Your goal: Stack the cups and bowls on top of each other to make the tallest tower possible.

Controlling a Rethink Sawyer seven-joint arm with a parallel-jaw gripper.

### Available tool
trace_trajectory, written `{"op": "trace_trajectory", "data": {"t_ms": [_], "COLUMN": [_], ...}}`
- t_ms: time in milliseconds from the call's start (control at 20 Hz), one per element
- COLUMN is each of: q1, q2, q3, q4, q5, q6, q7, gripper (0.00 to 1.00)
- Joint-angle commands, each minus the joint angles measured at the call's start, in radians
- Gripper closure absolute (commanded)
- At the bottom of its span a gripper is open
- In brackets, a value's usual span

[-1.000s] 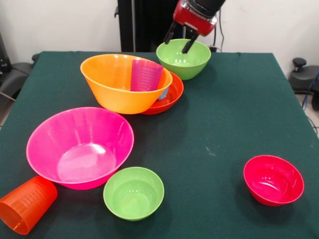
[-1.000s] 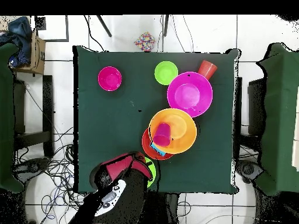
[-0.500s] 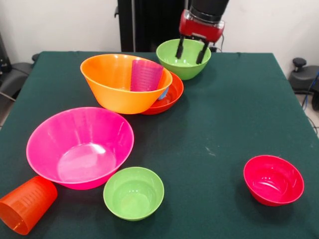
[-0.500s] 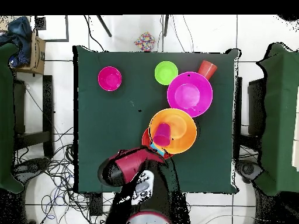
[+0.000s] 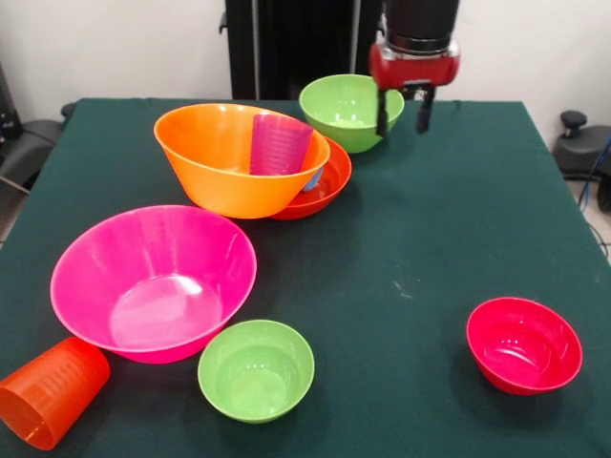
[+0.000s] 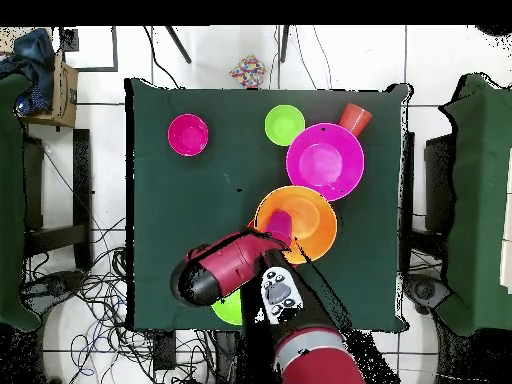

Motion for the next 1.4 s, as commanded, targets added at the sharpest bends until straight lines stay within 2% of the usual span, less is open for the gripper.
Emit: {"op": "trace_trajectory", "data": {"t_ms": [50, 150, 350, 400, 450, 550, 650, 700, 800, 900, 1150, 1400], "q1": [-0.049, -0.037, 0.044, 0.077, 0.139, 0.299, 0.376, 0.389, 0.399, 0.411, 0.417, 0.397], "q2": [-0.019, -0.018, -0.031, -0.041, -0.052, -0.05, -0.054, -0.069, -0.099, -0.091, -0.057, -0.03], "q3": [0.265, 0.246, 0.132, 0.082, -0.009, -0.272, -0.429, -0.467, -0.511, -0.528, -0.529, -0.488], "q4": [0.081, 0.074, 0.056, 0.051, 0.029, -0.032, -0.038, -0.025, 0.007, 0.015, 0.001, -0.007], "q5": [-0.097, -0.086, -0.046, -0.038, -0.024, 0.025, 0.114, 0.155, 0.224, 0.25, 0.244, 0.2], "q6": [0.118, 0.12, 0.143, 0.124, 0.105, 0.067, 0.066, 0.056, 0.038, 0.023, 0.005, -0.012], "q7": [-0.363, -0.33, -0.175, -0.097, 0.033, 0.386, 0.567, 0.602, 0.61, 0.593, 0.585, 0.553], "gripper": [0.0, 0.0, 0.0, 0.0, 0.0, 0.0, 0.0, 0.0, 0.0, 0.0, 0.0, 0.0]}}
